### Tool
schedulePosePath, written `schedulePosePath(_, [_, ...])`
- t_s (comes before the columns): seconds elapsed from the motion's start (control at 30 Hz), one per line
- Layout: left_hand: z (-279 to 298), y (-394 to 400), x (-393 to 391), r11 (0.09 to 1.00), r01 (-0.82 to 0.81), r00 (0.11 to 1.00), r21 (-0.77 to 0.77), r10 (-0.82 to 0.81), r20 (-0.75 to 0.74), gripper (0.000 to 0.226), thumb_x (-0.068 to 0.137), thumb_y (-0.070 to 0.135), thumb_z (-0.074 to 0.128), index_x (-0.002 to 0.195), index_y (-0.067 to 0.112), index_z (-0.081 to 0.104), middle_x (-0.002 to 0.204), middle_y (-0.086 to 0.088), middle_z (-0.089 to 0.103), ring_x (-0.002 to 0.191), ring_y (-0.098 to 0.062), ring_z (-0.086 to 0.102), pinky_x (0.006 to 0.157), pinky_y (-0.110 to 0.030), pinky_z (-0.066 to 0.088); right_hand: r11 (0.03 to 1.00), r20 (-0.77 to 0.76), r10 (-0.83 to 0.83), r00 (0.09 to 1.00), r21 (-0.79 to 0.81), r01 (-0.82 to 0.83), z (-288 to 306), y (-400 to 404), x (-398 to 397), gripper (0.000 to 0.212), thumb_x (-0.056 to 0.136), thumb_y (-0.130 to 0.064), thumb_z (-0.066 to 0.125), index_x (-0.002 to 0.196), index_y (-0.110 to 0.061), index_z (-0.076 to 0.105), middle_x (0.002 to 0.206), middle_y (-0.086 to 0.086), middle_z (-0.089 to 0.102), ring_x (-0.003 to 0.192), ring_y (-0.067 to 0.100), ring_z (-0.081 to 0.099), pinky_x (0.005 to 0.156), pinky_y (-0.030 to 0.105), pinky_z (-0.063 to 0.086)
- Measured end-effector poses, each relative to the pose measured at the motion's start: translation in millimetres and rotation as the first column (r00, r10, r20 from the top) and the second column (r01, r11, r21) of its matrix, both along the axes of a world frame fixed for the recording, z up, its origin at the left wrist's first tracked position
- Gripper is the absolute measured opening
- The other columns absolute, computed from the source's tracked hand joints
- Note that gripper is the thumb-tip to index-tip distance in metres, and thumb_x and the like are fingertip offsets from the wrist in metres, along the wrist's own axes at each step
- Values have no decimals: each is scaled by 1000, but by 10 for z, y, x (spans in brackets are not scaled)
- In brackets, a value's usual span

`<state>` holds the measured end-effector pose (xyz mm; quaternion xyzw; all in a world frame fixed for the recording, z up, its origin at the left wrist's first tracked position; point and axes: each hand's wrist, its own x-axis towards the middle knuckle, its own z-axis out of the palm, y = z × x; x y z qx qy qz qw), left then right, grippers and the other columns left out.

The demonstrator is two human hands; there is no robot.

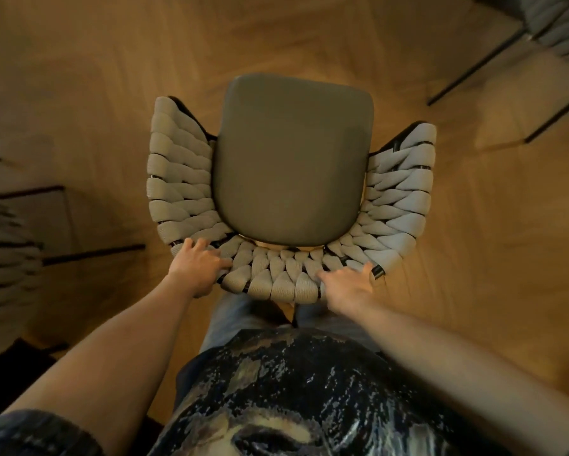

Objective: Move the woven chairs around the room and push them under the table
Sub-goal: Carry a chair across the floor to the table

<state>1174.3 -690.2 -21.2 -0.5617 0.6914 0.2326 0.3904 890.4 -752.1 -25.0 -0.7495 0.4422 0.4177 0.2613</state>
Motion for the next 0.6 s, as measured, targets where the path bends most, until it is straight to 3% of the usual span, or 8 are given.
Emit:
schedulePosePath(0.23, [-72,-502,244,985,171,985,-6,-171,-21,50,93,32,56,140,44,40,140,3,50,132,-30,36,104,-48,31,982,-10,-188,982,5,188,-80,24,152,54,92,-13,61,141,-33,48,118,2,67,125,27,54,114,74,8])
schedulePosePath(0.4, [-78,-660,424,978,200,978,-65,-204,-52,57,94,30,59,145,46,38,148,5,44,141,-30,27,115,-48,23,956,73,-285,956,-51,289,-61,145,238,55,88,-22,64,139,-33,47,125,-1,64,131,25,48,117,69,2])
schedulePosePath(0.5, [-15,-556,466,988,30,997,-149,-41,-70,61,93,31,60,150,40,39,164,-5,19,150,-36,6,124,-51,8,909,184,-388,903,-87,408,11,246,227,67,81,-27,67,144,-30,44,132,-4,60,137,23,43,121,60,-2])
schedulePosePath(0.57, [27,-441,487,949,-226,968,-218,193,-161,72,88,38,66,152,33,34,167,-10,-5,153,-37,-10,124,-50,-3,767,370,-551,748,-127,629,56,330,213,70,78,-20,68,145,-23,47,136,0,55,139,25,42,124,51,7])
schedulePosePath(0.6, [63,-392,496,891,-385,913,-240,330,-242,81,85,39,69,154,31,27,166,-9,-11,153,-35,-12,123,-49,-2,627,486,-627,609,-150,764,78,374,215,69,78,-16,69,144,-19,48,137,4,52,137,26,43,122,48,19])
